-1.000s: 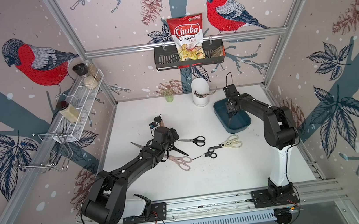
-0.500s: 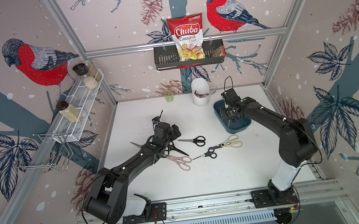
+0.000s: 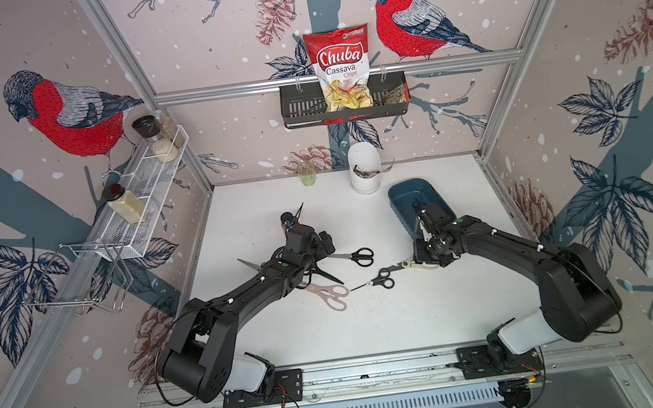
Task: Put the scissors into the storage box
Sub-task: Pick up the scissors from the center of the board.
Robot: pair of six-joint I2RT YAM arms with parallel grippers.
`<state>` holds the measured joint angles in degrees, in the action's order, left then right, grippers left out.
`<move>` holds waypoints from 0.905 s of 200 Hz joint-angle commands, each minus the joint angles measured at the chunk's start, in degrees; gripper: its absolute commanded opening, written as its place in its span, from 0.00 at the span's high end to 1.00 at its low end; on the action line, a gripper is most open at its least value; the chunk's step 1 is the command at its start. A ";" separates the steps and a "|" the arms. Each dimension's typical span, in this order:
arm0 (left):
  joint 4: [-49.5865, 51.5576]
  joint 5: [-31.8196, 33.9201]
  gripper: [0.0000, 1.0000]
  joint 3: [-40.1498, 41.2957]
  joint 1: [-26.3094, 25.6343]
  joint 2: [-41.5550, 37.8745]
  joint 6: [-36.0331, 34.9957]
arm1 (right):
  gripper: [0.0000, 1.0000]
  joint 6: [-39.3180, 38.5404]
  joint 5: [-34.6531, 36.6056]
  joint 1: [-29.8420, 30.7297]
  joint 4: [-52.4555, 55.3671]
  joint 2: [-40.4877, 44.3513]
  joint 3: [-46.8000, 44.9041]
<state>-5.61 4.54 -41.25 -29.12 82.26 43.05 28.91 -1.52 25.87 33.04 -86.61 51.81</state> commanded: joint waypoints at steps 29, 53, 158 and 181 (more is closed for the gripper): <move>-0.08 0.22 0.04 -0.12 -0.84 1.19 0.29 | 0.51 8.49 5.40 -0.71 -4.86 -4.22 3.76; -0.12 0.35 0.04 0.52 -0.80 1.41 -0.11 | 0.56 9.92 5.31 -0.77 -6.20 -6.56 5.78; -1.29 1.32 0.05 1.94 -0.79 2.72 -1.75 | 0.66 13.39 7.40 1.51 -7.16 -12.47 6.63; -1.05 1.44 0.05 1.88 -0.82 2.51 -2.02 | 0.67 13.72 8.54 1.97 -7.29 -14.04 7.14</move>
<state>-5.80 5.23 -39.24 -29.76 84.86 41.98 41.12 4.75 27.40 26.59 -99.53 58.39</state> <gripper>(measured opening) 0.953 0.333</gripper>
